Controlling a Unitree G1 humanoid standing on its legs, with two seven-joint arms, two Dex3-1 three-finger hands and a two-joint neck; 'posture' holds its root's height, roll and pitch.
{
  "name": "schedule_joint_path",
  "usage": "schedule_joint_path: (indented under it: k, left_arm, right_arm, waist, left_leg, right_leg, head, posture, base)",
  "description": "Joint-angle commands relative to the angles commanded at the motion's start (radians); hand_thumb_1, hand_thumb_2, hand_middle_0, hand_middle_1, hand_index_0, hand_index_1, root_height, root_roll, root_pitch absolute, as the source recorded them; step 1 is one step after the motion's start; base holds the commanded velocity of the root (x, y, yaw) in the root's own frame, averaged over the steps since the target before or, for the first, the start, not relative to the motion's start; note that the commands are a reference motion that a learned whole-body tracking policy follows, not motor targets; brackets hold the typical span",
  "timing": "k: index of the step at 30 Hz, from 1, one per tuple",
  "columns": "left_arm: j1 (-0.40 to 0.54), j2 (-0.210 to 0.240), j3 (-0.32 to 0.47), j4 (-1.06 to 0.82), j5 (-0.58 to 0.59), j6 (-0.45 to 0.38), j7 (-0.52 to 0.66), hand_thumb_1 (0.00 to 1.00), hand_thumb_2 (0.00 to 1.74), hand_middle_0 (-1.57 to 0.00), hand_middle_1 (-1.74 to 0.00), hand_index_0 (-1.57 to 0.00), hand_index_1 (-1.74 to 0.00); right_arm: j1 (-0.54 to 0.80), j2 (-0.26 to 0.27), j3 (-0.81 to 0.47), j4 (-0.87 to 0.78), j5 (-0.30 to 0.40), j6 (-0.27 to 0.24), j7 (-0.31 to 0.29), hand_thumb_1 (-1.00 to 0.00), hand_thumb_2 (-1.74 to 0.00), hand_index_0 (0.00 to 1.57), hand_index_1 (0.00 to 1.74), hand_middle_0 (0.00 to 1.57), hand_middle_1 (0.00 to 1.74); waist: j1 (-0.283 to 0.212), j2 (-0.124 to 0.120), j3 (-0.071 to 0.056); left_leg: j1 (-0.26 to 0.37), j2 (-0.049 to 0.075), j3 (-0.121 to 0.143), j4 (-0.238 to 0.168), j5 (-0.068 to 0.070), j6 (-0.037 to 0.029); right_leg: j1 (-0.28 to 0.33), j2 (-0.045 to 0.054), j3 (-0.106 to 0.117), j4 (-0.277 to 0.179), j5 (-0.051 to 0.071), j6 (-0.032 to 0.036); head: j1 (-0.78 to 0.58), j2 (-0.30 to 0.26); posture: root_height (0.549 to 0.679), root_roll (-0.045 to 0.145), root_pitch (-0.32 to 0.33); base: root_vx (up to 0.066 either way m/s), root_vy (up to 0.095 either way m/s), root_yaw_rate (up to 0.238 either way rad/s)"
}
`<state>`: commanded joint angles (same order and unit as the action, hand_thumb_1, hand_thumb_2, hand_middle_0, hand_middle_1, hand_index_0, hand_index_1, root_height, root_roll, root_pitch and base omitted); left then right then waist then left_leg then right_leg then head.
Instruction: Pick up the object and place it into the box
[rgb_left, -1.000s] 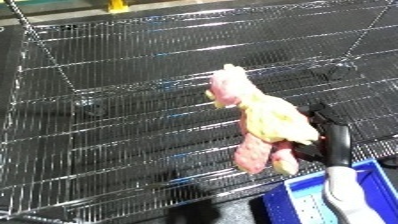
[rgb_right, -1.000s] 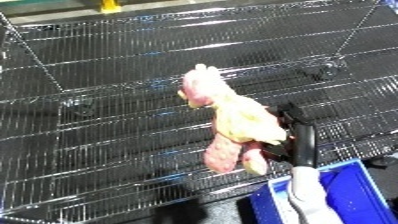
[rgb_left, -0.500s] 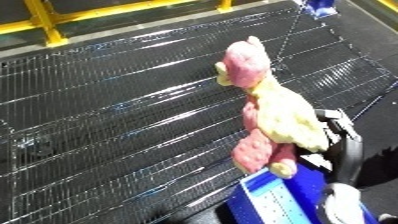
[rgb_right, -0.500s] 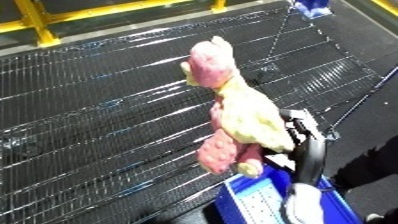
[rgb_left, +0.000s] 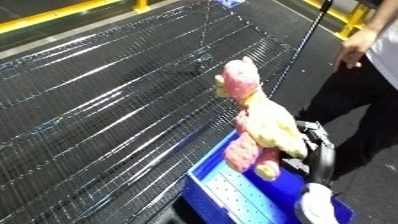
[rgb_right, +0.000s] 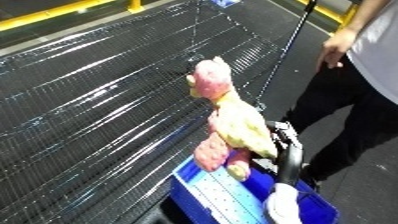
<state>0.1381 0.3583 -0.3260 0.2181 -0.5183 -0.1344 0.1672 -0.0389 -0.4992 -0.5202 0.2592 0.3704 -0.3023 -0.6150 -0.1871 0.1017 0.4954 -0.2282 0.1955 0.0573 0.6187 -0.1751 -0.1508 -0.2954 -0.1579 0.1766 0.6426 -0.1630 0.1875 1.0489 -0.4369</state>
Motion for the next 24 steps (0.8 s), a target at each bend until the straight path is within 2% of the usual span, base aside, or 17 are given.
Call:
schedule_joint_path:
  k: [2, 12, 22, 24]
  left_arm:
    - [-0.004, -0.001, -0.001, 0.006, -0.001, -0.006, 0.0, 1.0, 1.74, -1.57, -1.74, -1.57, -1.74]
    - [-0.005, 0.001, -0.006, 0.024, -0.003, -0.025, 0.001, 1.0, 1.74, -1.57, -1.74, -1.57, -1.74]
    - [0.01, 0.005, 0.006, 0.024, -0.014, -0.023, -0.018, 1.0, 1.74, -1.57, -1.74, -1.57, -1.74]
    - [0.015, 0.005, 0.014, 0.025, -0.01, -0.021, -0.016, 1.0, 1.74, -1.57, -1.74, -1.57, -1.74]
  right_arm:
    - [0.0, -0.001, -0.006, 0.041, 0.015, -0.002, -0.002, -1.0, -1.74, 1.57, 1.74, 1.57, 1.74]
    - [-0.019, -0.023, -0.023, 0.168, 0.108, -0.026, 0.012, -0.5, -0.87, 0.79, 0.87, 0.79, 0.87]
    - [-0.014, -0.036, -0.015, 0.219, 0.1, -0.017, 0.023, 0.0, 0.0, 0.0, 0.0, 0.0, 0.0]
    - [-0.006, -0.033, -0.014, 0.217, 0.092, -0.017, 0.026, 0.0, 0.0, 0.0, 0.0, 0.0, 0.0]
  waist:
    - [-0.011, 0.006, -0.003]
    - [-0.041, 0.037, -0.01]
    - [-0.032, 0.037, -0.013]
    - [-0.028, 0.034, -0.014]
  left_leg:
    - [0.004, 0.0, 0.008, -0.003, -0.001, -0.0008]
    - [0.018, -0.002, 0.033, -0.022, 0.002, -0.0038]
    - [0.02, 0.0, 0.039, -0.038, 0.011, -0.0067]
    - [0.021, 0.001, 0.039, -0.041, 0.013, -0.007]
  right_leg:
    - [0.001, 0.0007, 0.004, -0.004, 0.001, -0.0009]
    - [0.005, -0.0008, 0.017, -0.03, 0.007, -0.004]
    - [0.01, 0.0046, 0.015, -0.049, 0.006, -0.0043]
    - [0.01, 0.0059, 0.014, -0.052, 0.005, -0.0037]
  head:
    - [0.01, -0.012]
    - [-0.003, -0.038]
    - [-0.027, -0.048]
    - [-0.031, -0.052]
  posture:
    - [0.628, 0.076, -0.224]
    - [0.631, 0.087, -0.216]
    - [0.632, 0.085, -0.21]
    - [0.632, 0.084, -0.209]
  base:
    - [0.005, 0.017, -0.116]
    - [0.001, 0.017, -0.086]
    - [-0.007, -0.009, -0.019]
    - [0.001, -0.012, 0.001]
